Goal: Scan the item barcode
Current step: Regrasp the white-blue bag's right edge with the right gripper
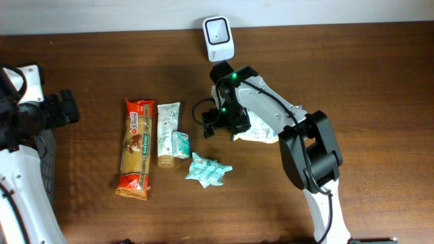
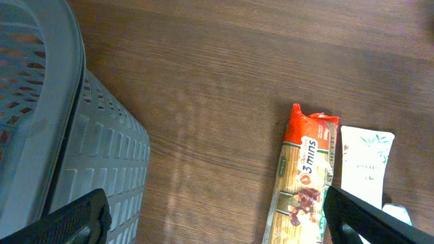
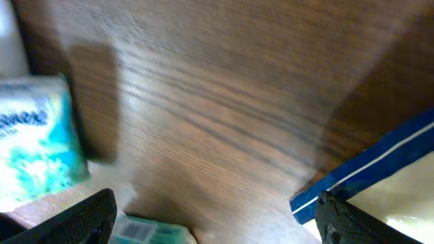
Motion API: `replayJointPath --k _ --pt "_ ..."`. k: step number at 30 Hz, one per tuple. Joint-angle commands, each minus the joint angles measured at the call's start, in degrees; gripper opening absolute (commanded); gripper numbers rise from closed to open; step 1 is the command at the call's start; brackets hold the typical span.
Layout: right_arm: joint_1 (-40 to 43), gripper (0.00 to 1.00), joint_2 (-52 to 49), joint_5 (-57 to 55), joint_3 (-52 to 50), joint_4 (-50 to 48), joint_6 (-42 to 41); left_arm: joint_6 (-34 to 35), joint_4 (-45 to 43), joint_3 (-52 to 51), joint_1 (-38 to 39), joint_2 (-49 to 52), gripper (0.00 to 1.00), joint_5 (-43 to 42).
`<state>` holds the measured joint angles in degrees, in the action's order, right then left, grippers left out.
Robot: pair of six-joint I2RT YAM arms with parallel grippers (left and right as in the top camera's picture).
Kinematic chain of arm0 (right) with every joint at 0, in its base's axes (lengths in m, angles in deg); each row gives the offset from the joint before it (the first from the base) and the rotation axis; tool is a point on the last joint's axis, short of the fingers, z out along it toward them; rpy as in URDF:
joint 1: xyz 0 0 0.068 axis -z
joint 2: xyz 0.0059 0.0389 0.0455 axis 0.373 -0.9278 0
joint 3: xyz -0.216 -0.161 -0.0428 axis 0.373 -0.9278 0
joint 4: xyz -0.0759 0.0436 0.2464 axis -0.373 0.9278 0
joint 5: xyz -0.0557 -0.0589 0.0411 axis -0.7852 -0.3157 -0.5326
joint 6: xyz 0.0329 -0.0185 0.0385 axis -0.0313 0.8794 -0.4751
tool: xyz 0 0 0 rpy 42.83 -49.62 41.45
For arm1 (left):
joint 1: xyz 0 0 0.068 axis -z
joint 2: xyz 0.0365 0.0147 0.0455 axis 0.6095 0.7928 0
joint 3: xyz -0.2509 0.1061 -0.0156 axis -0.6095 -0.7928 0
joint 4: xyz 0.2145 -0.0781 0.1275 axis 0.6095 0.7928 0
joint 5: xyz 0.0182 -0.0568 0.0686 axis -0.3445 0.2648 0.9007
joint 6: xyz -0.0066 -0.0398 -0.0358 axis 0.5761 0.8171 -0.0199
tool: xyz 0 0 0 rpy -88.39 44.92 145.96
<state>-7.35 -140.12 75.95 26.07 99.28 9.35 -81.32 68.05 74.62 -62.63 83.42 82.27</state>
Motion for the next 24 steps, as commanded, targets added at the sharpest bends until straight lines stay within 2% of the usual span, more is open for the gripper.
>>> replayJointPath --k 1,6,8,10,13,14,18,22,24 --pt "-0.3 0.93 0.6 -1.2 -0.3 1.2 6.0 -0.9 -0.1 0.0 0.1 -0.3 0.99 0.0" --pt "5.1 0.89 10.3 0.9 1.9 5.8 7.5 -0.9 -0.1 0.0 0.1 -0.3 0.99 0.0" --pt "13.8 0.89 15.1 0.6 1.9 9.2 10.3 -0.9 -0.1 0.0 0.1 -0.3 0.99 0.0" --pt "21.0 0.89 15.2 0.5 1.5 11.8 13.0 -0.9 -0.1 0.0 0.1 -0.3 0.99 0.0" --pt "30.8 0.95 15.1 0.5 -4.1 9.3 17.0 -0.9 -0.1 0.0 0.1 -0.3 0.99 0.0" --pt "33.4 0.99 15.1 0.8 -6.6 7.3 19.2 -0.9 -0.1 0.0 0.1 -0.3 0.99 0.0" --pt "38.8 0.99 15.1 3.8 -16.8 -5.1 20.7 -0.9 -0.1 0.0 0.1 -0.3 0.99 0.0" --pt "38.6 0.99 15.1 15.7 -28.4 -21.8 20.5 -0.9 -0.1 0.0 0.1 -0.3 0.99 0.0" --pt "37.0 0.99 15.0 19.0 -33.5 -30.7 16.9 -0.9 -0.1 0.0 0.1 -0.3 0.99 0.0"
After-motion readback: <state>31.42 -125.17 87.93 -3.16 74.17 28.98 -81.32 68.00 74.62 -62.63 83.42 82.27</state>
